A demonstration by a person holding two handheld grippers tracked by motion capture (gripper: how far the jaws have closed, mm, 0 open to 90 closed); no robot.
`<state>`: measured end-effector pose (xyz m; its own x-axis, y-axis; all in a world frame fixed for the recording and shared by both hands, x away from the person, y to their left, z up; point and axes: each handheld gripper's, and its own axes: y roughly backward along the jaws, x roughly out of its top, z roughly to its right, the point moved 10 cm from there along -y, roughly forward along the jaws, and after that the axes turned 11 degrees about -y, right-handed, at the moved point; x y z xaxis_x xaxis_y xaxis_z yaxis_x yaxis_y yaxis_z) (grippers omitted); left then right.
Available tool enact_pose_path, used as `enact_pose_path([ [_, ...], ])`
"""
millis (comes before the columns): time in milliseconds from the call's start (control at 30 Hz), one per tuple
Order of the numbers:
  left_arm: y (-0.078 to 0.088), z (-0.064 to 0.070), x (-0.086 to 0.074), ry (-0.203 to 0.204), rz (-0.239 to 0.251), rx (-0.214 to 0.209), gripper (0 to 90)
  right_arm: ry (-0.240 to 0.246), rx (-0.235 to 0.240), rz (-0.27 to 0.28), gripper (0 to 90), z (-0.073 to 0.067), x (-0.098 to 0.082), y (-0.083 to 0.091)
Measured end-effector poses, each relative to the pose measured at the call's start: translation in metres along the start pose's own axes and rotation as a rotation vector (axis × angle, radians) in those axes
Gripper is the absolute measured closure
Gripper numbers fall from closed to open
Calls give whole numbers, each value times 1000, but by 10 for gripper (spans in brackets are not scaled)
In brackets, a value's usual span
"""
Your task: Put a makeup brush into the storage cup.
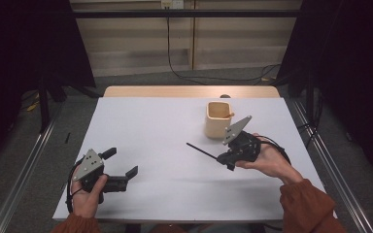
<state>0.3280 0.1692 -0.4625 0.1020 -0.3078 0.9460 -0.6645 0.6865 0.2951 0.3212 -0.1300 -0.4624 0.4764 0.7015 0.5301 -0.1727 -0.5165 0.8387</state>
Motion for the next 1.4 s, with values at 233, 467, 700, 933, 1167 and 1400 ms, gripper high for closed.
enact_pose_path([
  [233, 0, 0, 0, 0, -1, -1, 9, 55, 17, -99, 861, -12, -4, -12],
  [467, 0, 1, 0, -1, -8, -6, 10, 71, -4, -166, 861, -12, -12, -20],
  [700, -3, 7, 6, -26, -13, -37, 10, 77, 5, -198, 861, -14, -20, -26],
  [933, -1, 8, 16, -10, 4, -68, 12, 79, 22, -190, 861, -13, -20, -30],
  [1167, -1, 14, 33, -12, 56, -103, 9, 72, 35, -188, 861, -14, -18, -31],
  [1400, -2, 15, 51, -10, 85, -115, 9, 62, 49, -184, 861, -13, -18, -33],
])
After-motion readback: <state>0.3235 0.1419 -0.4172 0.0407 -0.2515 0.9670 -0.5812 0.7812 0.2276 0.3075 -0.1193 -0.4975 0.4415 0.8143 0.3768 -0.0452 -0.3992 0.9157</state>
